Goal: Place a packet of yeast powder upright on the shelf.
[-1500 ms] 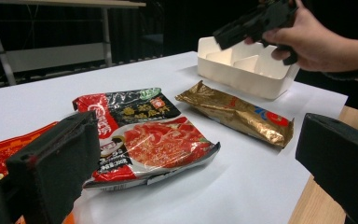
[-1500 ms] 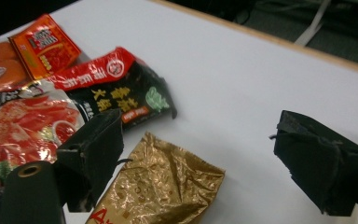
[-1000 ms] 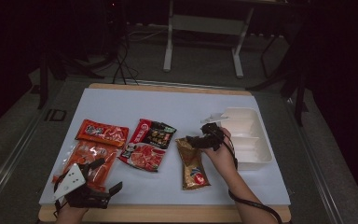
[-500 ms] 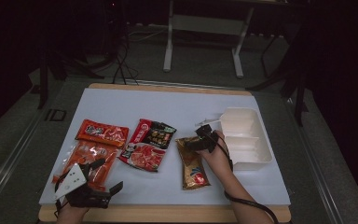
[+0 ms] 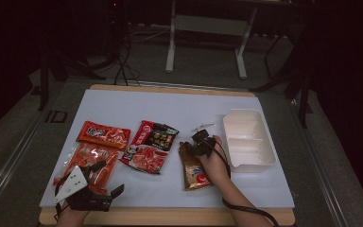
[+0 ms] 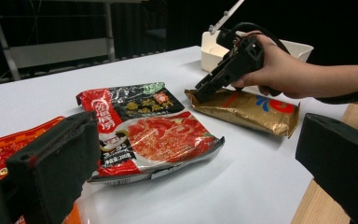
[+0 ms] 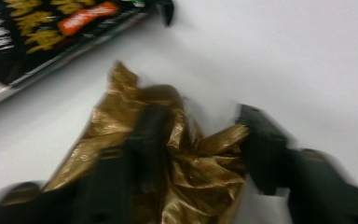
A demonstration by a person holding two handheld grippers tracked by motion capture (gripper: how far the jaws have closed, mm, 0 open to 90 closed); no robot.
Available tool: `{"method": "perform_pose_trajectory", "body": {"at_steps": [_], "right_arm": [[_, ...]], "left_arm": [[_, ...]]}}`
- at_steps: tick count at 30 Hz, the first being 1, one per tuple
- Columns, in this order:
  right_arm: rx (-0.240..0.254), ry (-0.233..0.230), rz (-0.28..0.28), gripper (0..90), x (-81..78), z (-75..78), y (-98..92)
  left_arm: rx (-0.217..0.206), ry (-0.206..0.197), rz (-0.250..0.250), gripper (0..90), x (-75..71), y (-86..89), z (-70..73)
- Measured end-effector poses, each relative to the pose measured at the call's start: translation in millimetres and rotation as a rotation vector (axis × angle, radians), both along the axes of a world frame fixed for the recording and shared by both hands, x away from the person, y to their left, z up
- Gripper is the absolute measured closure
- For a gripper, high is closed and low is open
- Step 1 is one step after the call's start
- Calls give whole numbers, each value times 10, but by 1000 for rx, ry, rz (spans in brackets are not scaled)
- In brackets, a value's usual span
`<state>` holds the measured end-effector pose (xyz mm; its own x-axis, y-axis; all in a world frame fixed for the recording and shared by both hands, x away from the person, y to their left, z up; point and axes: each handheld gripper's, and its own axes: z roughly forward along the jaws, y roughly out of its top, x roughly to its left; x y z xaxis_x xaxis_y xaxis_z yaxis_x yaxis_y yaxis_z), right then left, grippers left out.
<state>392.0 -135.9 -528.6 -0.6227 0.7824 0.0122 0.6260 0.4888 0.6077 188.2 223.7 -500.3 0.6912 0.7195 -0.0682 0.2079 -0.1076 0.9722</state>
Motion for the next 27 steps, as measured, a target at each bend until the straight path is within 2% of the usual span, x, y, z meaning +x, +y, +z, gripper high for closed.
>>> {"method": "perform_pose_trajectory", "body": {"at_steps": [2,3,6,8,11,12,16,18,21,22,23,27], "right_arm": [[1,7,7,702,5,2,4],[-15,9,18,808,15,13,0],[-12,25,46,865,36,22,-22],[-12,28,58,870,46,25,-29],[17,45,71,879,72,75,-59],[55,39,83,882,61,130,-71],[55,19,120,886,32,236,-41],[74,-6,136,887,0,299,-27],[94,-14,157,887,-32,387,-15],[79,-32,162,887,-51,423,-6],[96,-45,163,888,-66,456,-11],[135,-42,183,888,-104,574,-17]], "left_arm": [[3,0,3,3,-1,-1,0],[2,1,2,3,-1,0,0],[3,-1,1,3,-1,3,0],[4,0,2,3,-1,3,0],[5,0,3,3,-3,7,1],[5,-1,4,3,-4,8,1],[6,-2,6,3,-1,15,1],[8,-2,8,3,-3,22,3],[5,-6,12,3,-10,27,7],[2,-6,13,3,-11,28,8],[5,-3,13,3,-10,29,7],[4,-5,12,3,-13,25,8]]}}
